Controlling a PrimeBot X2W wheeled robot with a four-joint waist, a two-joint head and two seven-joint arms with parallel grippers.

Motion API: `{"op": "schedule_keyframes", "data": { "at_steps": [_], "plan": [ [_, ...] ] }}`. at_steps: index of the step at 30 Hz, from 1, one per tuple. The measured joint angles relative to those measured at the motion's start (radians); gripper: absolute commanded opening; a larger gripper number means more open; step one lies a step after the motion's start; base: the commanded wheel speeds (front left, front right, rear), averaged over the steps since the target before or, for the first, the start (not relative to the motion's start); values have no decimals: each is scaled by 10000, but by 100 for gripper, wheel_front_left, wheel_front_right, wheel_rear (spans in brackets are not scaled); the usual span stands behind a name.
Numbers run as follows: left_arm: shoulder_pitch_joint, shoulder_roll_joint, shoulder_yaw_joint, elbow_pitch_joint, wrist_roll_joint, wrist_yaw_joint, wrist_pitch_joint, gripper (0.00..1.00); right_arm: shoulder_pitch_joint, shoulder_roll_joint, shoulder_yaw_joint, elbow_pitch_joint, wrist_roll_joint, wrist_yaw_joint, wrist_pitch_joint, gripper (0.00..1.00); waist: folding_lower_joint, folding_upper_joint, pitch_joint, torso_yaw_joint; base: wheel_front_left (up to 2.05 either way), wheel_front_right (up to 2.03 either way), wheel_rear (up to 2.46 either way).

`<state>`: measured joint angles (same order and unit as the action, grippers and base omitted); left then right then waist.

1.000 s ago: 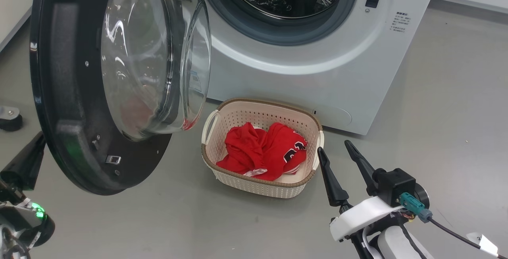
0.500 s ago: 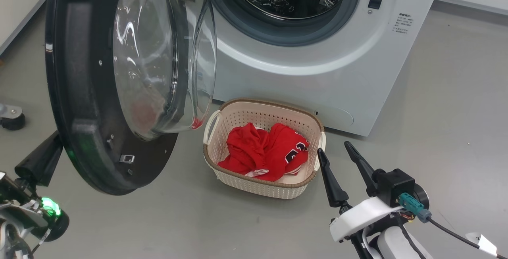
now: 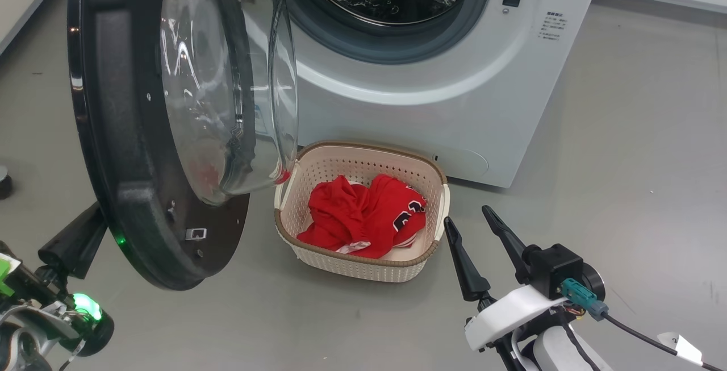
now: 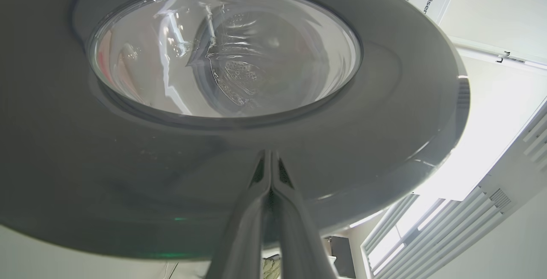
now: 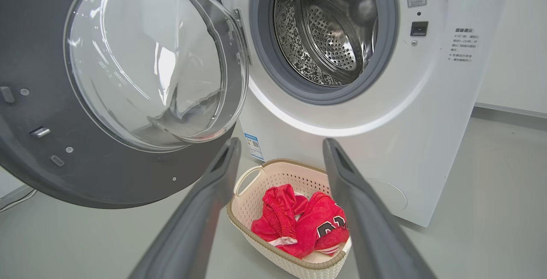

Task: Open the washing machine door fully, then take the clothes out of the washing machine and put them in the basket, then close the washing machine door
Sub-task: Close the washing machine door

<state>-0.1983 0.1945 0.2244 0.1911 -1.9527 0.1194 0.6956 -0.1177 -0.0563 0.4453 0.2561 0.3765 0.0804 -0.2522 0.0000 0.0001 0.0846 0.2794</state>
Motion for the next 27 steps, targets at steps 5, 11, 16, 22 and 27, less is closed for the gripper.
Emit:
{"op": "schedule_keyframes", "data": {
  "at_steps": [5,11,16,22,27],
  "plan": [
    [56,-161,-69,-81,-84,0,88,0,-53,-2,59,10,0,2,0,100,0,0,48,-309,0,0,0],
    [163,-226,-242,-207,-113,2,121,0,-183,-2,90,6,0,0,0,100,0,0,114,-751,0,0,0],
    [173,-359,-330,-391,-196,2,163,0,-183,-2,94,4,0,-8,0,100,0,0,192,-1160,0,0,0],
    [175,-510,-479,-502,-276,2,161,0,-219,-4,81,-6,-2,-31,0,100,0,0,340,-1670,0,0,0],
    [174,-529,-631,-667,-299,2,157,0,-441,-4,33,-107,-2,-38,0,100,0,0,483,-2098,0,0,0]
  ]
}}
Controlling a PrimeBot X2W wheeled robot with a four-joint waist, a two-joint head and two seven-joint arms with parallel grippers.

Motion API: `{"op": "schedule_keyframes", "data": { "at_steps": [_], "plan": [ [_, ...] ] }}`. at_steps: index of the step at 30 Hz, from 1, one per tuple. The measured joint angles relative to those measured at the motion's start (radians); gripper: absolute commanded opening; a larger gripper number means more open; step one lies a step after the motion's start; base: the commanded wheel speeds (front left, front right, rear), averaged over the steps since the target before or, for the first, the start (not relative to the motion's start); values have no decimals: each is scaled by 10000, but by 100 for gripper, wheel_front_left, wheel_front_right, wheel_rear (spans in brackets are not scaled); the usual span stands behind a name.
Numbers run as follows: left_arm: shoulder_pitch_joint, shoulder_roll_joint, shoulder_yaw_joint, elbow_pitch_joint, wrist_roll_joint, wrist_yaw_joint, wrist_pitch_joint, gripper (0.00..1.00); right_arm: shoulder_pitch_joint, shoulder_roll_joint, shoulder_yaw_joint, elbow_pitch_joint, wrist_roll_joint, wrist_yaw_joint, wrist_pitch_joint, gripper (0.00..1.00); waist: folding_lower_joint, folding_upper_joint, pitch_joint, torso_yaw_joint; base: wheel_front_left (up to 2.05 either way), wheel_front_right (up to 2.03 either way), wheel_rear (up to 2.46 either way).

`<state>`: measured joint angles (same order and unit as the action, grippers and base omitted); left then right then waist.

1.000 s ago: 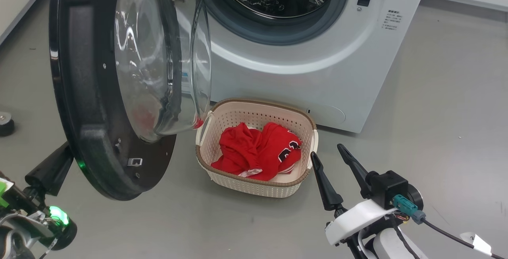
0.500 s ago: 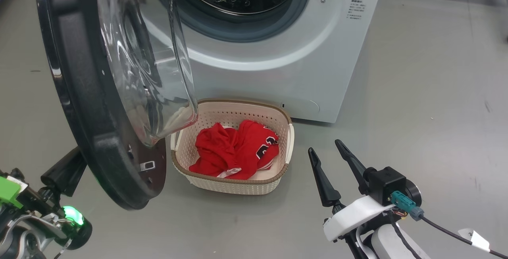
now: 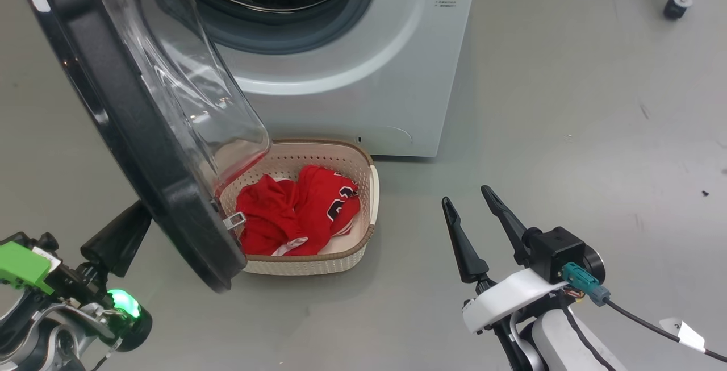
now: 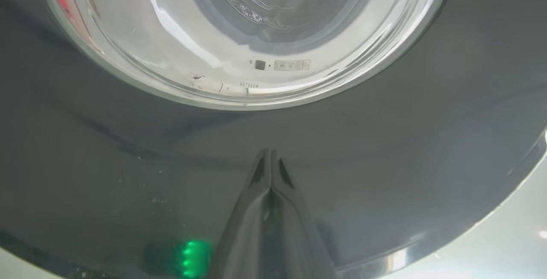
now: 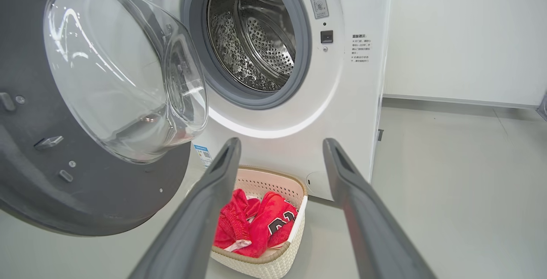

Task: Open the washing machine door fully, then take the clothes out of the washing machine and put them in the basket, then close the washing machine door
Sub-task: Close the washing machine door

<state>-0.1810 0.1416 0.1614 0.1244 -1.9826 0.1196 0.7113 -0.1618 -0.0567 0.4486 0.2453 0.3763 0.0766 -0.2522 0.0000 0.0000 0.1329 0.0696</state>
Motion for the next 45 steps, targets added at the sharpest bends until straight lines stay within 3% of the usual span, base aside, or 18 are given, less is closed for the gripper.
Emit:
{"op": "schedule_keyframes", "data": {
  "at_steps": [22,45],
  "plan": [
    [-66,-247,-370,-105,-107,0,-518,0,-193,2,-50,-372,90,-188,0,100,0,0,613,-2117,0,0,0],
    [-1738,-673,234,669,-401,75,-2364,0,-366,6,-63,-662,199,-278,0,100,0,0,1266,-3747,0,0,0]
  ]
}}
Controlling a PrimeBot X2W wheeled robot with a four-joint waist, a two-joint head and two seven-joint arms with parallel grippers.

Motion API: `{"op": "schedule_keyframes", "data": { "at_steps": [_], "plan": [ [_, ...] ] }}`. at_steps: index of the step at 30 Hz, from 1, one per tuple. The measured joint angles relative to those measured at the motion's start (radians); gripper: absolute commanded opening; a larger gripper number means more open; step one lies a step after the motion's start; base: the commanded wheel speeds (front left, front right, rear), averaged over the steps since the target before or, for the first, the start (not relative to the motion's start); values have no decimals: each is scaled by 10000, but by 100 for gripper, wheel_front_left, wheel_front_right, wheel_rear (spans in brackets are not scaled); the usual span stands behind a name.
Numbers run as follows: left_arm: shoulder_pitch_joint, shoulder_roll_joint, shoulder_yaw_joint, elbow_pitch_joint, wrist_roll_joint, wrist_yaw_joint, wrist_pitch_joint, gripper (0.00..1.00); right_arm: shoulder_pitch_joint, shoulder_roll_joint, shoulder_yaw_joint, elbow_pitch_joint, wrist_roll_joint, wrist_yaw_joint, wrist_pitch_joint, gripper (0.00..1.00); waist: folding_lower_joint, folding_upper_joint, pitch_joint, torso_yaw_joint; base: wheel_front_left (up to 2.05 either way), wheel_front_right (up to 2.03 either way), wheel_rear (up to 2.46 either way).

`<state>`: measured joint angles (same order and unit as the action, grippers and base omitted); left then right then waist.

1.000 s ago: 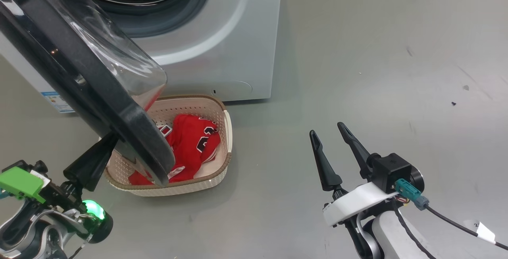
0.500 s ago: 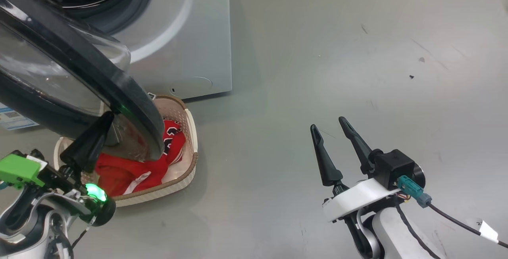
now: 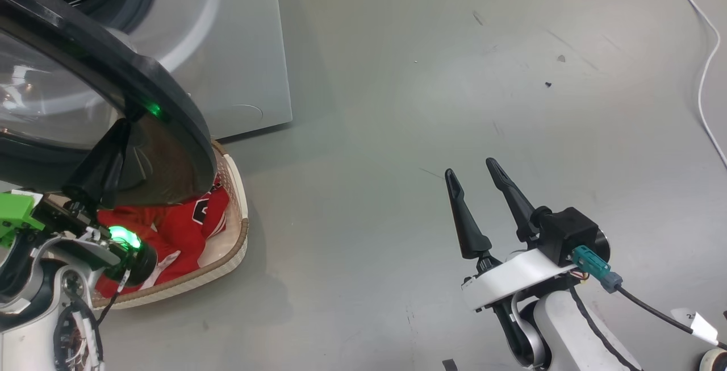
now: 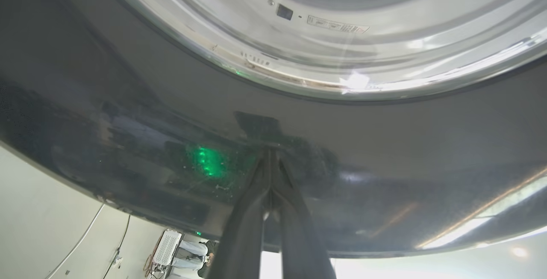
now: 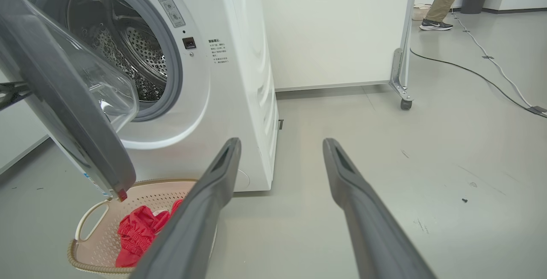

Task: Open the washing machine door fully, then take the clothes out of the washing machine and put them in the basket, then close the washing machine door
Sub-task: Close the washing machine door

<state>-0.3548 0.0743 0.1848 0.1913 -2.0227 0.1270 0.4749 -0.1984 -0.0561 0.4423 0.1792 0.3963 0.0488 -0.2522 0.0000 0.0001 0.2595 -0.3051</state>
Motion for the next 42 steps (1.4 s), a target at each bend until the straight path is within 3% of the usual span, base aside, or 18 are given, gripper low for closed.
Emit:
{"op": "schedule_keyframes", "data": {
  "at_steps": [19,24,29,35,40,42],
  "plan": [
    [-560,-249,-708,947,92,-21,-167,0,0,4,-495,-169,-8,-251,0,100,0,0,-9,65,0,0,0],
    [-441,-267,-1078,1198,299,-272,33,0,2,4,-504,-159,-27,-244,0,100,0,0,-225,318,0,0,0],
    [126,-167,-1994,1244,1413,-690,362,0,25,6,-637,-90,-115,-232,0,100,0,0,-492,636,0,0,0],
    [816,767,-3043,1243,3308,-1459,470,0,41,4,-859,0,-207,-150,0,100,0,0,-859,1099,0,0,0],
    [1253,1383,-3400,1229,4815,-2280,-77,0,226,-2,-1007,69,-217,-77,0,100,0,0,-1213,1514,0,0,0],
    [1396,1547,-3492,1210,5390,-2397,-403,0,356,-6,-1053,127,-217,-58,0,100,0,0,-1361,1684,0,0,0]
  ]
}}
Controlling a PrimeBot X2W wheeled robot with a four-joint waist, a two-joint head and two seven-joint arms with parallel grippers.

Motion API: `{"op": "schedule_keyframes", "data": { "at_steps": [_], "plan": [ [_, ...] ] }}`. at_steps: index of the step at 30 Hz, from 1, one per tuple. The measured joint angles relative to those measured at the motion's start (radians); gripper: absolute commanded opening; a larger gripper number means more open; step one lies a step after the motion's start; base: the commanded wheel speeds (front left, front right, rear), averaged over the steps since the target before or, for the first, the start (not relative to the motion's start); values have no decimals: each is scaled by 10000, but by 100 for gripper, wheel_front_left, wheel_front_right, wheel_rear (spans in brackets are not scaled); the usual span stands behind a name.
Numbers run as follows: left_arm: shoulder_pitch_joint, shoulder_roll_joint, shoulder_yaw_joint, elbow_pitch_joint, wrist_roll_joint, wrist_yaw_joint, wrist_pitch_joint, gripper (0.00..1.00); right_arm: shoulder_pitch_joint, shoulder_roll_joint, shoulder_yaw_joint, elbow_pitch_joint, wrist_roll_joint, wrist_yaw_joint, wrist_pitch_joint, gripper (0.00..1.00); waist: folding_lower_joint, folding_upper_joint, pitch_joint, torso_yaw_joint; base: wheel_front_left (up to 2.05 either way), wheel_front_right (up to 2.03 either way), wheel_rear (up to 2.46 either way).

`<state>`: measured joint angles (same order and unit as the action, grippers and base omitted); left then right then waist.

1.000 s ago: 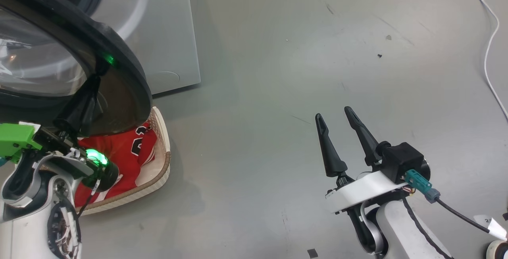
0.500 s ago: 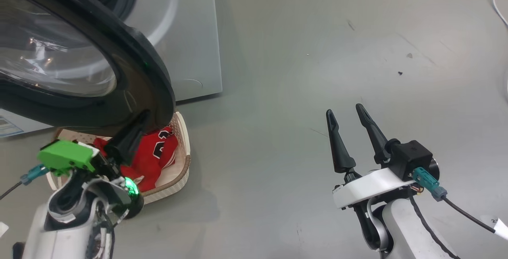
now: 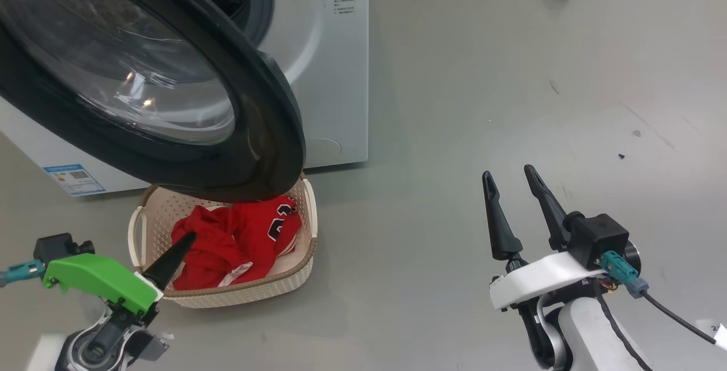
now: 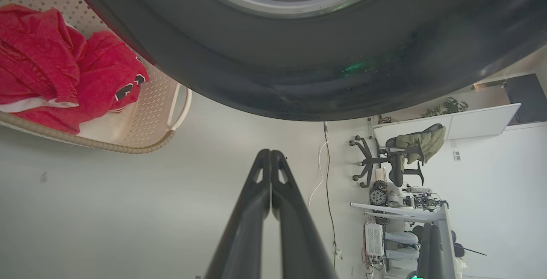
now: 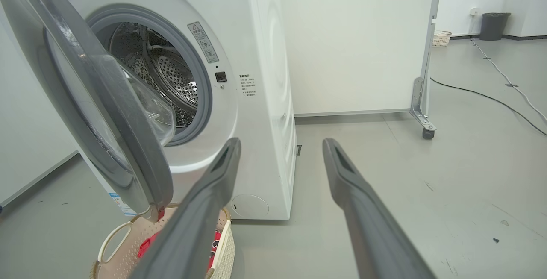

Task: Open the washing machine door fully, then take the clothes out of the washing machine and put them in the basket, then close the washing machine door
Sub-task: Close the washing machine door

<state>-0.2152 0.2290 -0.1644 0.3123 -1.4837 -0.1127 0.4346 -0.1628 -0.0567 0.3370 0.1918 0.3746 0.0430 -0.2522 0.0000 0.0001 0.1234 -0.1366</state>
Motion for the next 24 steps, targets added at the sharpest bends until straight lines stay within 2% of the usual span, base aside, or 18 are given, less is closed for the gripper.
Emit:
{"op": "schedule_keyframes", "data": {
  "at_steps": [11,16,24],
  "plan": [
    [599,600,-268,-746,2738,-77,-2132,0,548,4,-128,92,0,79,0,100,0,0,-760,927,0,0,0],
    [943,1124,-410,-1191,4261,-82,-3287,0,646,6,-161,84,-38,119,0,100,0,0,-1042,1275,0,0,0],
    [1400,1287,-825,-1551,5906,-82,-4767,0,861,10,-280,59,-59,173,0,100,0,0,-1315,1716,0,0,0]
  ]
}}
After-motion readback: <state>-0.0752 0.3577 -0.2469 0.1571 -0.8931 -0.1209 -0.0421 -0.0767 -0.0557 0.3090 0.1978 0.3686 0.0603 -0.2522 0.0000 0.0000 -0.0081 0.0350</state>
